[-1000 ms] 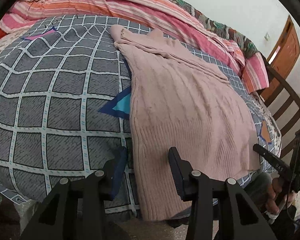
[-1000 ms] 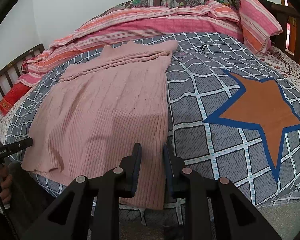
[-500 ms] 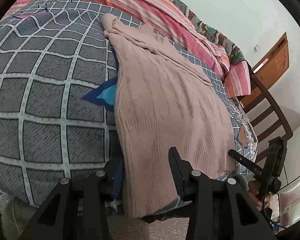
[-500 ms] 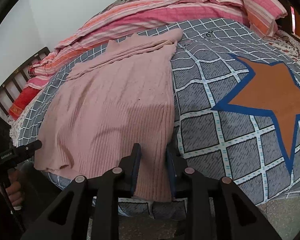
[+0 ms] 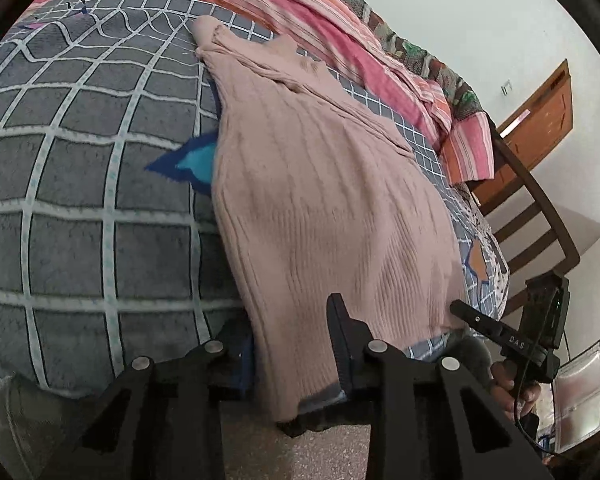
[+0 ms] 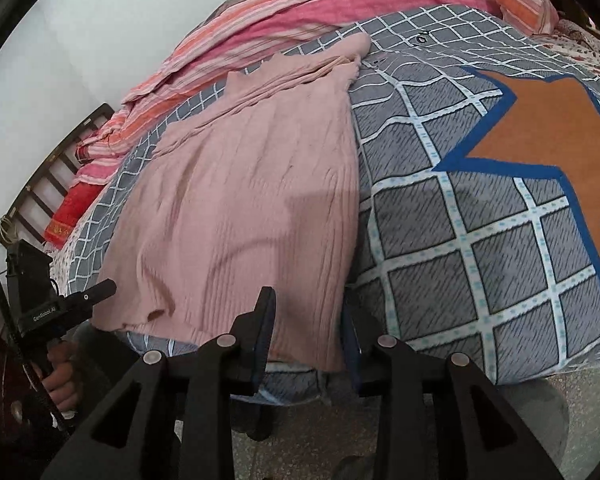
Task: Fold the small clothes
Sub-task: 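Move both tools to the hem of the pink sweater, then grasp the sweater hem with both tools and fold it toward the collar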
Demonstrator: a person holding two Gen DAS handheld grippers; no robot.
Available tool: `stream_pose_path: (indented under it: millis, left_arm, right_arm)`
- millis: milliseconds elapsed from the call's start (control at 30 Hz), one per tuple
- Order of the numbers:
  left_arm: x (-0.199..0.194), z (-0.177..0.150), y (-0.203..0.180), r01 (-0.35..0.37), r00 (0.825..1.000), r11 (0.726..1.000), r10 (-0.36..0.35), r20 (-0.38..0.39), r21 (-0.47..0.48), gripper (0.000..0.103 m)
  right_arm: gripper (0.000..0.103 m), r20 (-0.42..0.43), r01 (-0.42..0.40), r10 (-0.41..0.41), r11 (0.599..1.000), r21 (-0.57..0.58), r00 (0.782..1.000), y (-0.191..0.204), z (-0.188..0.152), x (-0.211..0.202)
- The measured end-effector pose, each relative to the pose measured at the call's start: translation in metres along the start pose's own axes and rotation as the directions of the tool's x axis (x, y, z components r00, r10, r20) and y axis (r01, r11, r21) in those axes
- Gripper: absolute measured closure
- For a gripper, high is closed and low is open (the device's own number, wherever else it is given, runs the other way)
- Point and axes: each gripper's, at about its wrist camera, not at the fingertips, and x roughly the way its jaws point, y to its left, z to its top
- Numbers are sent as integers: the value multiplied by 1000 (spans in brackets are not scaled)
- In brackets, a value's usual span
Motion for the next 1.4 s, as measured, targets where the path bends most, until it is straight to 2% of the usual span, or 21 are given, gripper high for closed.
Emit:
stream_pose_path:
  millis: [100,167,200,233,267,300,367,500,633,733,833,933,1067,1300,1400]
  left_arm:
    - [-3,-5,-2,-12,1000,1000,12,15,7,74]
    - [-5,-8,-2,-19,1000,1000,19,23,8,74]
    - [-6,-9,-2,-25,999,1000,25,27,7,74]
    - [-7,-10,-2,-37,999,999,37,26,5,77]
    - [-6,-10,-1,-51,999,999,51,18,3,88]
    - [-5,-9,0,-78,997,997,78,2,-6,95]
    - [-7,-9,4,-83,996,996,84,7,-41,96]
    - [-30,-5,9,-85,990,995,90,110,-49,97]
    - [-35,-6,19,-91,991,993,98,94,-75,97]
    - [-31,-9,19,-88,992,992,96,85,-95,97]
    - [-32,-9,11,-85,991,993,93,98,-83,97]
    - [-41,-5,1,-64,990,996,71,121,-58,97]
    - [-56,13,-8,-7,986,998,17,165,-59,97]
    - [-68,67,-43,-71,972,997,65,226,19,97]
    - [-70,86,-54,-76,968,996,65,241,37,97]
  right_arm:
    - [73,-2,5,-5,1000,-12,1000,3,1,2]
    - [90,-7,12,-12,1000,-16,1000,3,2,4]
    - [91,-7,11,-11,1000,-16,1000,3,2,4]
    - [92,-3,12,-12,1000,-16,1000,3,3,3]
    - [93,7,12,-12,1000,-17,1000,4,3,2]
    - [93,17,10,-10,1000,-19,1000,4,3,0]
    - [94,54,7,-6,1000,-19,999,4,4,-8]
    - [95,123,-17,12,999,44,992,-9,6,-24]
    - [95,109,-1,-10,995,97,994,-24,3,-27]
    - [95,104,11,-20,996,87,994,-18,2,-24]
    - [95,104,17,-23,998,62,994,-9,3,-25]
    - [95,131,-11,1,997,73,991,-9,8,-37]
    - [96,202,-48,31,996,77,979,-3,23,-57]
    - [97,313,-81,58,995,60,948,16,71,-79]
    - [98,299,-59,42,997,48,953,22,85,-74]
